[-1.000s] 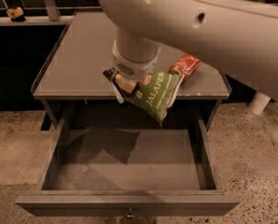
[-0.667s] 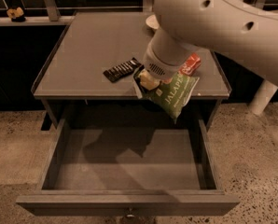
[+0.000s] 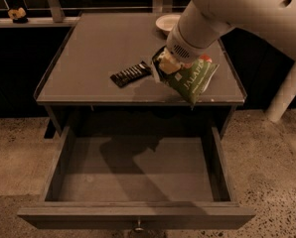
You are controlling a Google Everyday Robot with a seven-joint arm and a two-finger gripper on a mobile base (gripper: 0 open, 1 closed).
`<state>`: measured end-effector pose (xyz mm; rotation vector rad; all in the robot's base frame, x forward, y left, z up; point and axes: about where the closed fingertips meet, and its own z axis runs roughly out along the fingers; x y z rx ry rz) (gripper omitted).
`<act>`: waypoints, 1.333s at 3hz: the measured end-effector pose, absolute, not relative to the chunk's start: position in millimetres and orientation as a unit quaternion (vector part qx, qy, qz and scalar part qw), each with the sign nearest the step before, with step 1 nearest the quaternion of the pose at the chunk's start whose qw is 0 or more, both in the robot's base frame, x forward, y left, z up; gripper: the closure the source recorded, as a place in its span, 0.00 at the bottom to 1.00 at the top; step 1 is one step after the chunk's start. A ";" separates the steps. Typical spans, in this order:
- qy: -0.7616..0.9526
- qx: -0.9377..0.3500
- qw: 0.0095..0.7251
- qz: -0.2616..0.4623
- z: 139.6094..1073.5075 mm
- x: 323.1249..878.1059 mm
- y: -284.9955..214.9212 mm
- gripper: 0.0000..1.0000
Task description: Pick green jalapeno chip bag from top drawer and place on counter
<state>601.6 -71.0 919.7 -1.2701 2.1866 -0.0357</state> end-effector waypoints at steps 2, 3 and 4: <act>0.824 -0.481 0.298 -0.018 916.3 622.8 -78.2 1.00; 0.822 -0.488 0.293 -0.023 905.8 670.6 -84.6 1.00; 0.820 -0.487 0.301 -0.017 894.0 722.2 -88.3 1.00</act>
Offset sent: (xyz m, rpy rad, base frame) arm 0.0568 -0.0189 -0.0089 -0.0271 0.0035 -0.0019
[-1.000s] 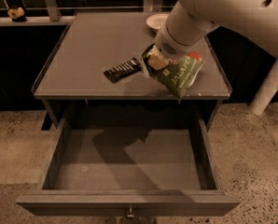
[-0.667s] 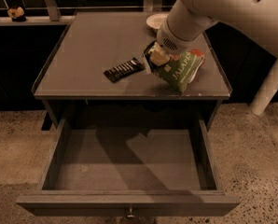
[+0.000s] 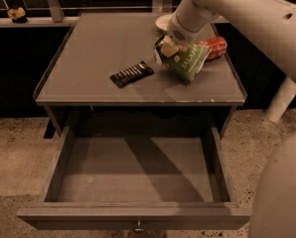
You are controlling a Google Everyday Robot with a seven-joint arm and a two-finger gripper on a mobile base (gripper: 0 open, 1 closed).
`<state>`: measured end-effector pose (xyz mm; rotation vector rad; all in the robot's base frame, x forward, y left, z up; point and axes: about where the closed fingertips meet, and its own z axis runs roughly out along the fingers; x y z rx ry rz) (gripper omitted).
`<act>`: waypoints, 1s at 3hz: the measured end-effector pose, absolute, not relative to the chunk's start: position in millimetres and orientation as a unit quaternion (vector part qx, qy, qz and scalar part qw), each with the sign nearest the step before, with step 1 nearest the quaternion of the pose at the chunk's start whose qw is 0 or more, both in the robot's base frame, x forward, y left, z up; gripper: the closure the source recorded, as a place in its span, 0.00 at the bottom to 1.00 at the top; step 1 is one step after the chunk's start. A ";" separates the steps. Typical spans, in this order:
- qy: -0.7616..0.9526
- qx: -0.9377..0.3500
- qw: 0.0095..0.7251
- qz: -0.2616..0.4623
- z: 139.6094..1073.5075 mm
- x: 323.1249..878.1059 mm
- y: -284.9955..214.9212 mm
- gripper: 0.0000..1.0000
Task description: Pick green jalapeno chip bag from top drawer and place on counter
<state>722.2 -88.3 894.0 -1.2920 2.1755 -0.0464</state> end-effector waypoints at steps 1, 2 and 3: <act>0.819 -0.484 0.308 -0.017 897.2 730.6 -88.0 1.00; 0.819 -0.484 0.307 -0.017 896.7 730.5 -87.9 0.81; 0.819 -0.484 0.307 -0.017 896.7 730.5 -87.8 0.58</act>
Offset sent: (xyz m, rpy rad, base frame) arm 0.0095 0.0000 0.0038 0.0104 -0.0134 -0.0050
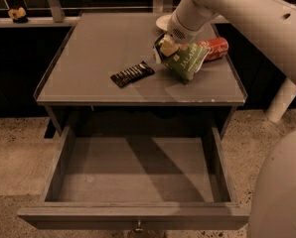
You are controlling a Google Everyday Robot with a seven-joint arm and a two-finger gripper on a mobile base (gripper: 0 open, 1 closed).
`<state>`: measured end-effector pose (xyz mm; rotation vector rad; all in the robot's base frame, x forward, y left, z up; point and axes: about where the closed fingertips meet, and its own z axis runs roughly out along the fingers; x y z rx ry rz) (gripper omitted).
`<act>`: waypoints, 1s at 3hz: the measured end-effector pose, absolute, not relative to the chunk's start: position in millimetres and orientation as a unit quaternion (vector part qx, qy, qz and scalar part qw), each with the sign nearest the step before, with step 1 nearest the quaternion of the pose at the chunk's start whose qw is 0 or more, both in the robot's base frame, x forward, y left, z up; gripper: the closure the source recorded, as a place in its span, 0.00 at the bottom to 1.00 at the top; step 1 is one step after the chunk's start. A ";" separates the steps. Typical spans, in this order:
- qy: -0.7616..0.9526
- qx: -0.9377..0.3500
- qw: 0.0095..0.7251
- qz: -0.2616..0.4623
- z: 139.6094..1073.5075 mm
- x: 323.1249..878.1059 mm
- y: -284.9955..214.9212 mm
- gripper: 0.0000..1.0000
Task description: Pick green jalapeno chip bag from top drawer and place on counter
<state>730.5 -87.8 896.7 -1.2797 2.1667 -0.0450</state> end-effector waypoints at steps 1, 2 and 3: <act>0.819 -0.484 0.307 -0.017 896.6 730.5 -87.8 0.35; 0.819 -0.484 0.307 -0.017 896.6 730.5 -87.8 0.11; 0.819 -0.484 0.307 -0.017 896.6 730.5 -87.8 0.00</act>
Offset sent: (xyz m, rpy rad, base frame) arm 0.0000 0.0000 0.0000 0.0000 0.0000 0.0000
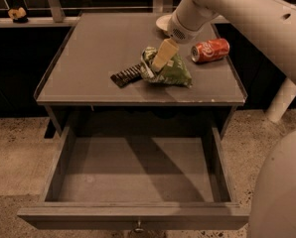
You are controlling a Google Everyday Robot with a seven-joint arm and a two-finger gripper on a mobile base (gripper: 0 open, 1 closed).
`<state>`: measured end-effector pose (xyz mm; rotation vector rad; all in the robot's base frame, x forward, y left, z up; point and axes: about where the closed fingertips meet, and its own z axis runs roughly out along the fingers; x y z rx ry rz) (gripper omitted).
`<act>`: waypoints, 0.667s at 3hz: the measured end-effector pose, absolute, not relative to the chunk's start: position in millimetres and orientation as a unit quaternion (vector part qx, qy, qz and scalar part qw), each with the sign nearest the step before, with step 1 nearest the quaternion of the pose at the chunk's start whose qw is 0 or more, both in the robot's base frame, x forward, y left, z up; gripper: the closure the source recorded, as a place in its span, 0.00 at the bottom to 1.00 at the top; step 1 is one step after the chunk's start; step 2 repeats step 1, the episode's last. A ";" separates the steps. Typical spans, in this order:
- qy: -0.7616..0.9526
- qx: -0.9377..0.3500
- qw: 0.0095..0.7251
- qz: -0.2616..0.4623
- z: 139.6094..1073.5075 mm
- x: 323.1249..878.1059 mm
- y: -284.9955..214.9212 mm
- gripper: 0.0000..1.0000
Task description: Pick green jalapeno chip bag from top drawer and place on counter
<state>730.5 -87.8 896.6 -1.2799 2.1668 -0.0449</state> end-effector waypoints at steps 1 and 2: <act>0.819 -0.484 0.307 -0.017 896.6 730.5 -87.8 0.00; 0.819 -0.484 0.307 -0.017 896.6 730.5 -87.8 0.00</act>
Offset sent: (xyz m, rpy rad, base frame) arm 0.0000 0.0000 0.0000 0.0000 0.0000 0.0000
